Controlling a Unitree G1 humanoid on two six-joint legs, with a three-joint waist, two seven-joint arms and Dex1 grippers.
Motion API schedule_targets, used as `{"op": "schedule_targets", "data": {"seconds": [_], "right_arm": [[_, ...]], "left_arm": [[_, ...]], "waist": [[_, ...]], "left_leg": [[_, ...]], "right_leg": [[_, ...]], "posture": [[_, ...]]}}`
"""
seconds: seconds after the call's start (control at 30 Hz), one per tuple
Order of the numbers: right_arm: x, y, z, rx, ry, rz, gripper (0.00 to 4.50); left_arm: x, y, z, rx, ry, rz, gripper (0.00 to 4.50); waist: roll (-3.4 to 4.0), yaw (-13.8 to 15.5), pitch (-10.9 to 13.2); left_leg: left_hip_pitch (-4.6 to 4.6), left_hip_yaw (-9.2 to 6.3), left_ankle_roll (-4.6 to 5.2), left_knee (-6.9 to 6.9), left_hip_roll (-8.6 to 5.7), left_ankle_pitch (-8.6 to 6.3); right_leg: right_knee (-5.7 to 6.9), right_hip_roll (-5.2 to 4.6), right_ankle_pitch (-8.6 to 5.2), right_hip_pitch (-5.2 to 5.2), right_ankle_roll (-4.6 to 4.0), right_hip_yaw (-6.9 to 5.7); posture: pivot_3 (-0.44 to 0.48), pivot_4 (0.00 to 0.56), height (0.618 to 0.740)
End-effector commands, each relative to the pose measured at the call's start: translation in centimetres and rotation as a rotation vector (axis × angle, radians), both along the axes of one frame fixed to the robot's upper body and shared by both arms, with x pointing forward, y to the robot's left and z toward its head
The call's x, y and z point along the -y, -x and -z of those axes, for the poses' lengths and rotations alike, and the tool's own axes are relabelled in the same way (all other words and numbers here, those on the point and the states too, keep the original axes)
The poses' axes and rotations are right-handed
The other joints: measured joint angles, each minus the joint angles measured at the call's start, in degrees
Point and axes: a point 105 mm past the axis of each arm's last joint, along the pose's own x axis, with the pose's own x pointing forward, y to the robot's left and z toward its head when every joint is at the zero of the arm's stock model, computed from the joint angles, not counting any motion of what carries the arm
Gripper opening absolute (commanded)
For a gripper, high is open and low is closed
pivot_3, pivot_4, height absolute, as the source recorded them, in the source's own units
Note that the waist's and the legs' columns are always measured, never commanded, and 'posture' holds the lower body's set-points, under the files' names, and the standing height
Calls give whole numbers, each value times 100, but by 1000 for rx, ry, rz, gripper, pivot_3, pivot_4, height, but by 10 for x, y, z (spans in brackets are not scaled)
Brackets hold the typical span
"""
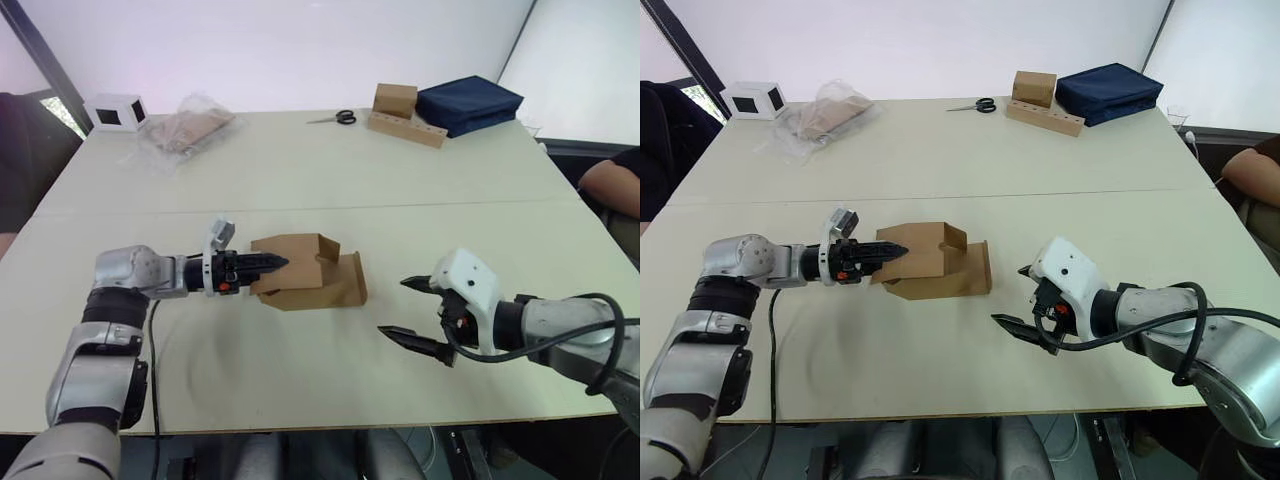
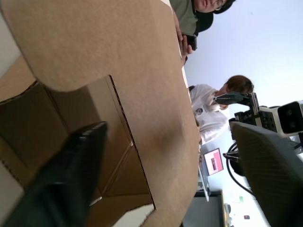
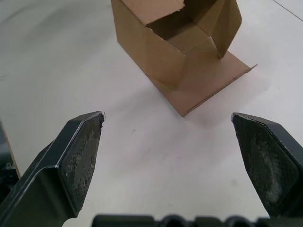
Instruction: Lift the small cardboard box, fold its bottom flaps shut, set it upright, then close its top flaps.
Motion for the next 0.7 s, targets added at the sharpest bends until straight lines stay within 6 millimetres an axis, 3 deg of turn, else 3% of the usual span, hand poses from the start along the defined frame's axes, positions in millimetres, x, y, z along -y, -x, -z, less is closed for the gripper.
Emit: {"op": "schedule_targets", "data": {"seconds": [0.03,0.43,0.7], "right_arm": [[-4,3,-9,65,4,-19,4500],[-2,2,-6,67,8,-8,4500],[0,-2,-5,80,25,-5,4500]], "left_arm": [[2,-7,-12,58,19,-8,3255],[10,-13,-15,87,33,0,3255],[15,-10,-19,107,42,26,54]], "waist": [[0,6,0],[-1,2,0],[-1,3,0]], "left_leg": [[0,0,0,0,0,0],[-1,0,0,1,0,0],[-1,0,0,1,0,0]], "right_leg": [[0,0,0,0,0,0],[0,0,0,0,0,0],[0,0,0,0,0,0]], "posture": [[0,150,740],[0,150,740],[0,150,740]]}}
